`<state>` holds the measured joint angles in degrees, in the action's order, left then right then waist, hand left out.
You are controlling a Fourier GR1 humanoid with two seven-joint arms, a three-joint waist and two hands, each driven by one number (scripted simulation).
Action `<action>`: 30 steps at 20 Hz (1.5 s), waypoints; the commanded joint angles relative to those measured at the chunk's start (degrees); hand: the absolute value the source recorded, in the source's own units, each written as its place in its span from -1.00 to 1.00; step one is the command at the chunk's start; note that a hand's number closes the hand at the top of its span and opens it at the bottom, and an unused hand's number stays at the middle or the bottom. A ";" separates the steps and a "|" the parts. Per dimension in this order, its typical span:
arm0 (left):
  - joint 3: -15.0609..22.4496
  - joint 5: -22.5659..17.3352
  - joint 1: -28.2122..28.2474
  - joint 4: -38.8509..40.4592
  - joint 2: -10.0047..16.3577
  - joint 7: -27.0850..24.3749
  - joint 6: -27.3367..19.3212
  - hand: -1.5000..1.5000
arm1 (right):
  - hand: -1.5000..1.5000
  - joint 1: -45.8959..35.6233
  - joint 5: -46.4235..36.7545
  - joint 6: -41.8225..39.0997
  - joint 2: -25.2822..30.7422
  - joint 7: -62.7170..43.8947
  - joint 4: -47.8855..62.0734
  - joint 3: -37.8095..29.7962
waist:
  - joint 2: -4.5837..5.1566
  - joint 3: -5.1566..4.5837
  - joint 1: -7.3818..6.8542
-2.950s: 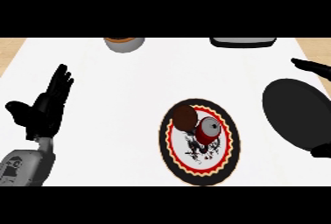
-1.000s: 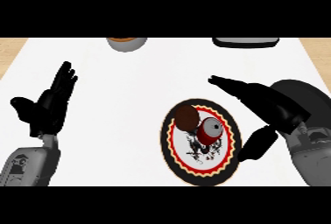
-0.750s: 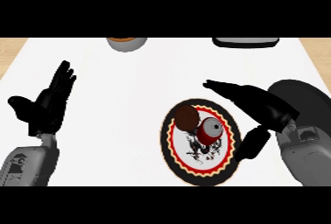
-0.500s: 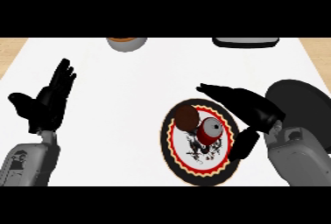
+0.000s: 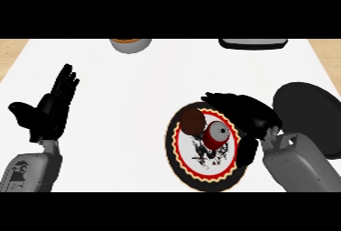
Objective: Pick the can from the plate and place it in the pan
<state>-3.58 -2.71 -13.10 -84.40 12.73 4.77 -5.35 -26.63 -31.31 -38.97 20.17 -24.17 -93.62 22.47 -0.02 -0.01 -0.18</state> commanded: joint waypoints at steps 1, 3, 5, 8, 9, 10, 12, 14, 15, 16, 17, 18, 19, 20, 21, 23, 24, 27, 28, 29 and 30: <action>-0.83 0.71 -0.69 2.65 -0.04 -1.87 0.82 0.00 | -1.00 -3.08 -3.97 -1.74 -1.86 1.24 5.44 -0.53 | 0.08 0.01 -0.05; -1.65 0.67 -1.88 0.40 0.88 1.06 0.93 0.00 | -1.00 -1.10 -5.85 -1.71 -4.35 -0.35 3.80 0.40 | 0.02 0.01 0.04; -2.03 -0.35 -2.75 2.94 -0.32 0.66 1.29 0.00 | -1.00 -2.48 -7.16 0.64 -4.58 5.13 9.71 -0.87 | 0.09 0.02 -0.05; -0.93 1.83 -1.06 3.26 -2.26 -2.79 0.12 0.00 | -1.00 -0.98 -9.62 -0.95 -6.73 3.66 7.81 -0.36 | 0.04 0.01 0.05; -0.25 1.66 0.12 -2.41 -1.21 2.31 0.27 0.00 | -1.00 1.41 -12.06 4.14 -3.58 10.13 11.51 0.84 | 0.04 0.03 -0.16; -3.26 -0.42 -1.25 -0.10 0.93 1.24 2.57 0.00 | -1.00 -1.59 -11.26 0.10 -8.04 4.52 10.15 0.55 | 0.03 0.01 -0.08; -1.63 0.97 0.27 -0.27 -1.00 -0.03 1.94 0.00 | -1.00 1.78 -12.58 -0.72 -4.19 8.01 8.58 -0.57 | 0.00 0.01 0.12; -0.79 1.99 -0.05 -1.43 -2.24 0.89 0.55 0.00 | -1.00 0.90 -14.55 -0.94 -9.05 3.28 7.86 1.14 | 0.00 0.01 0.06; -2.37 1.69 -2.65 2.22 -0.91 0.67 1.03 0.00 | -1.00 2.14 -15.50 1.12 -4.90 9.45 11.99 0.99 | 0.08 0.02 0.11; -2.67 -0.21 4.12 -5.94 0.22 1.90 3.41 0.00 | -1.00 3.20 -14.25 -2.79 -6.36 5.58 6.99 0.39 | -0.06 0.01 -0.06; -2.18 1.26 0.04 -2.28 -0.67 2.68 1.70 0.00 | -1.00 4.42 -15.49 -2.17 -5.07 7.62 8.51 1.23 | 0.00 0.02 0.12; -1.09 1.67 0.77 -2.81 -1.64 1.69 2.22 0.00 | -1.00 3.87 -15.59 -1.23 -4.96 10.24 10.19 -0.85 | 0.01 0.02 0.08; -2.93 1.32 -1.65 3.82 -1.39 -2.34 2.37 0.00 | -1.00 5.77 -18.11 1.98 -7.06 9.34 11.33 2.85 | 0.08 0.01 0.21; -2.69 0.26 2.41 -4.11 -0.15 1.37 3.73 0.00 | -1.00 2.04 -18.34 1.30 -11.20 6.34 14.84 2.15 | 0.02 0.02 -0.22; -0.09 3.92 -0.14 3.38 -4.52 -3.42 -0.05 0.00 | -1.00 1.44 -18.55 3.41 -8.17 12.00 18.09 0.83 | 0.14 0.02 0.02; -0.33 3.62 2.67 -1.41 -3.43 -0.77 0.94 0.00 | -1.00 0.21 -17.33 -3.00 -11.51 7.72 14.65 -0.59 | 0.02 0.01 -0.04; -0.44 3.75 -3.97 1.01 -3.35 2.65 -0.03 0.00 | 1.00 -0.93 -18.44 -0.15 -9.01 13.48 19.13 -0.06 | 0.10 0.02 0.02; -1.76 2.62 -0.42 -0.59 -2.45 1.36 1.08 0.00 | 1.00 1.88 -19.58 0.95 -8.96 17.23 15.05 4.04 | 0.00 0.02 -0.05; -1.08 3.48 0.45 0.15 -3.43 -1.11 0.77 0.00 | 1.00 -0.50 -19.96 0.15 -9.54 17.58 17.42 2.80 | 0.03 0.02 -0.09; -2.59 2.40 1.99 -0.90 -1.63 -1.78 2.53 0.00 | 1.00 2.42 -20.67 0.37 -7.44 18.72 13.61 3.21 | -0.02 0.01 0.02; -2.32 2.37 -2.12 1.08 -2.01 1.54 1.92 0.00 | 1.00 2.24 -22.78 5.80 -8.81 21.22 20.04 4.42 | 0.09 0.03 -0.04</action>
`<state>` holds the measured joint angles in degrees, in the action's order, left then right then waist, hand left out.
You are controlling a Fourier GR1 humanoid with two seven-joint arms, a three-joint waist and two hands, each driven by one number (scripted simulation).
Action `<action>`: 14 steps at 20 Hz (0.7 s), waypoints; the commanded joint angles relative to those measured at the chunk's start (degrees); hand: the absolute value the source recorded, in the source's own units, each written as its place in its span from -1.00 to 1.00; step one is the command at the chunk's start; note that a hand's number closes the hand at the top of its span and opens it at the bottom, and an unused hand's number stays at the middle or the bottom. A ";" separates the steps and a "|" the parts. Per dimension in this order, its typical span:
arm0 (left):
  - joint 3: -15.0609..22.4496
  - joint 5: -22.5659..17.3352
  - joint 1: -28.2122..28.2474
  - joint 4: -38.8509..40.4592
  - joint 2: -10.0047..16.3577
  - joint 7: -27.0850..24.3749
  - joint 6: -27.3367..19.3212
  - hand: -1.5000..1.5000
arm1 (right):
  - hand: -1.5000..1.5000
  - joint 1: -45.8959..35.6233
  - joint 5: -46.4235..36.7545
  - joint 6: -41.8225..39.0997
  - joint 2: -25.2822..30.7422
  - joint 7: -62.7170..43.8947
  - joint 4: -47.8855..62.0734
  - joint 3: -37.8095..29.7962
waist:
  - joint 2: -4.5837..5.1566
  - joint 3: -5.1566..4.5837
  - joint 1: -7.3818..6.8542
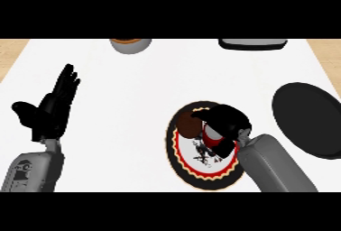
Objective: Pick the can from the plate and place it in the pan
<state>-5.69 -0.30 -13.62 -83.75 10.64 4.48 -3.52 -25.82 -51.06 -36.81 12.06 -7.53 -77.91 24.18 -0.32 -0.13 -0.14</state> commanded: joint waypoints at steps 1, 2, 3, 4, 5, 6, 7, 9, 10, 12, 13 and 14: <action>-1.30 -2.23 0.30 -4.62 1.24 4.68 1.59 0.00 | 1.00 4.27 -1.71 0.43 2.29 4.58 -2.50 0.97 | 0.25 0.14 0.05; -1.14 -0.25 0.73 2.56 0.04 -2.83 1.27 0.00 | 1.00 -0.04 -1.38 -2.32 1.81 4.71 -0.63 -1.85 | 0.34 0.12 0.09; 0.78 1.58 0.28 -0.54 -1.52 -0.56 -1.08 0.00 | 1.00 0.53 -2.60 -1.38 -1.99 2.23 0.05 -0.49 | 0.32 0.12 0.03; -0.12 0.34 -0.97 0.16 -0.34 0.41 0.40 0.00 | 1.00 -1.35 -4.27 3.58 -2.00 6.18 7.23 0.11 | 0.40 0.13 -0.17; 0.48 0.65 -0.19 -3.76 0.12 3.45 0.27 0.00 | 1.00 6.13 -2.17 -1.71 3.24 5.37 -6.82 -0.16 | 0.20 0.13 0.31; -1.52 -0.27 -0.12 2.19 0.30 -1.92 1.66 0.00 | 1.00 2.50 -4.96 1.81 -1.14 5.09 -0.31 -0.23 | 0.34 0.12 0.08; 1.39 2.32 2.73 -1.83 -2.47 -1.08 -1.37 0.00 | 1.00 1.91 -4.50 2.43 -1.76 4.61 -0.41 -2.22 | 0.31 0.13 0.00; -1.70 -0.18 -3.07 1.34 0.63 2.35 0.40 0.00 | 1.00 12.26 -5.94 5.08 -1.29 -1.70 -10.00 0.23 | 0.19 0.12 0.93; -0.74 0.46 1.90 -2.65 -0.59 1.37 -0.67 0.00 | 1.00 19.23 -7.48 8.02 -2.57 -4.89 -14.24 2.98 | -0.20 0.13 1.45; -2.55 -0.20 0.19 -0.92 0.82 2.36 -0.58 0.00 | 1.00 25.57 -7.99 7.49 -3.18 -9.89 -21.79 4.04 | -0.37 0.10 2.58; -2.25 0.15 1.69 -3.16 1.07 1.94 -0.54 0.00 | 1.00 29.52 -9.44 9.28 -5.34 -13.36 -23.24 5.94 | -0.68 0.10 2.79; -2.30 0.10 2.12 -0.49 0.71 0.05 -0.01 0.00 | 1.00 32.70 -11.89 13.46 -3.91 -13.27 -26.94 7.41 | -0.38 0.08 2.86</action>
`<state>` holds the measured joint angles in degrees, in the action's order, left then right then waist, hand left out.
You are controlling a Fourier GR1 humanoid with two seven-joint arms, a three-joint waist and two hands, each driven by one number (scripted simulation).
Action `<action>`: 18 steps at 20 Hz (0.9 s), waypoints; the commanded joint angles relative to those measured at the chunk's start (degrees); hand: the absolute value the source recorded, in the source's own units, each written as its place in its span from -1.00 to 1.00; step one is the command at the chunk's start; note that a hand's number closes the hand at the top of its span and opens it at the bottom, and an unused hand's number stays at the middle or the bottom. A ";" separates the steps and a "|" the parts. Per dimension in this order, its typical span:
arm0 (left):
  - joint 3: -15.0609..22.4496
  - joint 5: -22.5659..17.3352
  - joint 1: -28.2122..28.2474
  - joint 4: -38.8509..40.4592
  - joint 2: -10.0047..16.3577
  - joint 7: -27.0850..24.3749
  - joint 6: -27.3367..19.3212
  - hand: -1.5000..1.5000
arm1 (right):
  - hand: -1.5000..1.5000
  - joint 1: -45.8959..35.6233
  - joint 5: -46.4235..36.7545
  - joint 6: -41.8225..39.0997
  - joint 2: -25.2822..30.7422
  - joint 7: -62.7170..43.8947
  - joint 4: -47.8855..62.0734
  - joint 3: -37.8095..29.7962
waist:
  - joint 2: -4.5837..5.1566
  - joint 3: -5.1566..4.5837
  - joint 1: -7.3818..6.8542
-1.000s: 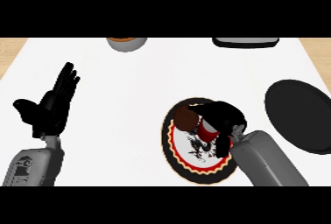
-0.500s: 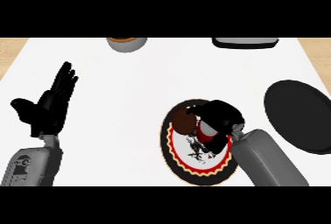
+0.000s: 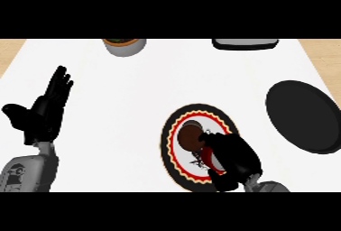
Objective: Pick the can from the plate and place it in the pan
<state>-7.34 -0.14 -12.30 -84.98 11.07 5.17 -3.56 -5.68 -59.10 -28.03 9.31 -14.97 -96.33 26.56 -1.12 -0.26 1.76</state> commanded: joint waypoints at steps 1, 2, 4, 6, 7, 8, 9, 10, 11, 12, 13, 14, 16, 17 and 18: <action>-2.42 -1.79 -0.29 1.02 2.01 0.01 1.52 0.00 | 1.00 12.55 -6.29 5.88 -1.24 -8.22 -12.48 6.08 | 0.54 0.21 0.30; -0.03 0.46 -1.87 1.24 0.03 0.87 -0.53 0.00 | 1.00 13.96 -8.15 9.63 -1.54 -8.58 -15.23 7.20 | 0.44 0.24 1.07; -1.37 -1.20 0.40 0.79 1.41 0.62 1.42 0.00 | 1.00 16.66 -11.68 16.14 0.84 -7.02 -20.82 8.90 | 0.25 0.25 0.83; 0.34 -0.32 1.68 -0.22 0.04 -0.56 1.27 0.00 | 1.00 19.06 -12.14 18.90 2.60 -6.63 -26.39 7.52 | 0.44 0.27 0.36; 0.88 0.04 2.79 -0.75 -1.58 -1.14 0.04 0.00 | 1.00 19.99 -12.10 17.70 1.94 -8.14 -30.50 8.33 | 0.49 0.24 0.02; -1.32 -0.76 0.19 1.54 0.92 -1.28 1.07 0.00 | 1.00 20.98 -10.91 19.36 2.41 -7.30 -33.32 6.61 | 0.64 0.25 0.44; -0.06 0.11 -1.38 1.31 -0.63 -0.67 -0.29 0.00 | 1.00 21.93 -12.98 19.57 1.30 -9.28 -33.74 8.79 | 0.82 0.25 -0.28; 0.21 0.09 1.92 1.61 -0.46 -3.79 1.27 0.00 | 1.00 25.61 -12.08 20.97 4.57 -7.26 -37.60 7.84 | 0.79 0.25 -0.33; 0.52 -0.70 3.73 -2.69 -0.20 -1.11 1.76 0.00 | 1.00 26.94 -12.89 22.65 2.85 -9.12 -38.73 8.33 | 0.63 0.28 -0.75; 0.82 0.33 1.35 0.02 -0.92 -0.78 0.48 0.00 | 1.00 23.24 -13.83 20.84 1.41 -10.60 -38.98 7.50 | 0.91 0.25 -0.99; 0.34 -0.04 -0.11 -0.90 -0.43 0.82 0.29 0.00 | 1.00 22.95 -10.55 19.27 3.59 -9.26 -42.02 2.51 | 0.97 0.27 -1.08; -0.45 -0.16 -2.75 3.15 0.01 -0.38 0.64 0.00 | 1.00 20.20 -8.11 17.46 1.35 -10.64 -42.26 0.01 | 1.17 0.25 -1.06; -0.57 -1.13 -0.79 -1.08 1.04 1.36 1.99 0.00 | 1.00 20.18 -4.54 19.83 0.48 -9.45 -40.37 -3.87 | 1.08 0.29 -1.60; 1.78 1.73 -1.07 -0.64 -1.84 0.28 -1.24 0.00 | 1.00 18.28 1.44 18.71 -0.63 -8.67 -41.36 -7.65 | 1.21 0.32 -1.65; 2.28 1.24 0.30 -2.49 -1.70 1.43 -0.32 0.00 | 1.00 20.11 3.20 18.68 -0.74 -8.77 -43.92 -8.90 | 1.09 0.34 -1.59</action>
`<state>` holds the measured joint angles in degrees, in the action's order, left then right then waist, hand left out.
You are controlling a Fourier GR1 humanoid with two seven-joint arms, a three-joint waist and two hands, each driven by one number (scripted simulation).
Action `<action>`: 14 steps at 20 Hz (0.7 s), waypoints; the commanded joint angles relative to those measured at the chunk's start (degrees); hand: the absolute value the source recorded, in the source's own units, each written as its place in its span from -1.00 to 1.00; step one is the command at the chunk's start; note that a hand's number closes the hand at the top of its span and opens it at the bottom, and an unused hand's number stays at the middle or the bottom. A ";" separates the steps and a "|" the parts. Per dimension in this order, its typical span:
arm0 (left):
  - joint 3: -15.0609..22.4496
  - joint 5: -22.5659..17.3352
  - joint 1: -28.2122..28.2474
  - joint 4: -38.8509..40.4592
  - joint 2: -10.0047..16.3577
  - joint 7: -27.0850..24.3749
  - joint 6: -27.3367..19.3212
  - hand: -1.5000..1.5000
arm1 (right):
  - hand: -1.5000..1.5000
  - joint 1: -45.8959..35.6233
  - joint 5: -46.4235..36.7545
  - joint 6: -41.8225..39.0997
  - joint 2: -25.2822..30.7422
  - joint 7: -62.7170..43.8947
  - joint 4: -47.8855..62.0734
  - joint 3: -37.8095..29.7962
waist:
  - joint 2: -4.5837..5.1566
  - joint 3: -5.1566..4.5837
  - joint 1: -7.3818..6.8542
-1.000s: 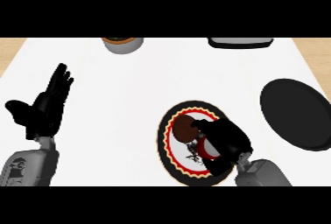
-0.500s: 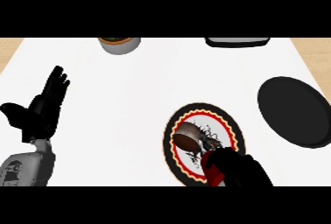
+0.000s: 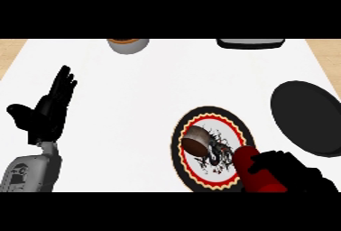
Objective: Pick the can from the plate and place it in the pan
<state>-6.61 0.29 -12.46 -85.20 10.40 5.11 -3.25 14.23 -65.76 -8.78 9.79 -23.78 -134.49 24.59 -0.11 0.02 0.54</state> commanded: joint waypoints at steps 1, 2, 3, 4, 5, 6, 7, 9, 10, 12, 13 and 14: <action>-0.90 -0.75 -1.57 1.54 0.09 -1.17 0.35 0.00 | 1.00 -2.65 12.83 1.84 -0.49 3.50 0.59 -14.25 | 0.38 0.07 -0.40; -0.23 0.05 -1.97 -0.95 1.31 2.54 0.35 0.00 | 1.00 -1.58 14.81 2.41 -5.54 1.17 -0.49 -9.88 | 0.28 0.16 -0.53; -1.09 -1.62 0.26 -0.07 0.71 -1.18 1.62 0.00 | 1.00 -3.69 16.92 2.12 -4.63 2.11 0.30 -14.91 | 0.33 0.08 -0.72; 0.30 -1.19 0.06 -0.21 -0.24 -0.52 1.62 0.00 | 1.00 -7.39 20.34 0.69 -4.44 2.00 2.79 -20.15 | 0.49 0.10 -1.02; 0.62 0.24 0.24 1.10 -0.87 -2.85 0.49 0.00 | 1.00 -8.50 23.62 -0.88 -2.98 2.56 2.23 -24.20 | 0.47 0.07 -0.60; 1.46 0.21 -0.68 -1.09 -1.30 2.12 -0.25 0.00 | 1.00 -7.51 25.80 1.72 -1.20 7.22 7.78 -28.58 | 0.31 0.15 -0.55; 0.33 -1.48 2.08 -3.62 0.05 0.88 1.72 0.00 | 1.00 -11.37 28.51 1.42 -0.55 7.13 10.39 -32.78 | 0.28 0.14 -1.38; 0.09 0.18 0.29 1.44 -0.24 -2.67 0.79 0.00 | 1.00 -13.92 31.68 -0.53 5.10 10.27 16.27 -39.90 | 0.37 0.05 -0.68; -0.31 -0.57 -3.54 1.15 0.62 2.12 0.82 0.00 | 1.00 -16.09 30.48 1.80 6.52 13.66 22.32 -41.28 | 0.42 0.09 -0.80; 0.70 0.40 -0.10 1.79 -1.16 -2.65 0.42 0.00 | 1.00 -21.01 31.72 2.91 9.35 16.46 31.52 -44.99 | 0.51 0.07 -1.29; 0.75 0.65 -0.74 -0.66 -0.53 -0.64 0.00 0.00 | 1.00 -22.35 30.07 5.01 10.83 20.12 37.28 -45.50 | 0.57 0.13 -1.92; -0.78 -0.95 -1.10 0.76 0.10 -0.34 0.94 0.00 | 1.00 -21.90 32.20 4.20 12.13 22.52 38.47 -46.96 | 0.33 0.05 -1.05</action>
<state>-6.57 0.05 -13.31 -84.72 10.21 4.59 -2.61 -3.26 -36.80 -6.09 17.12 -8.69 -108.14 -15.48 0.30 0.09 -0.59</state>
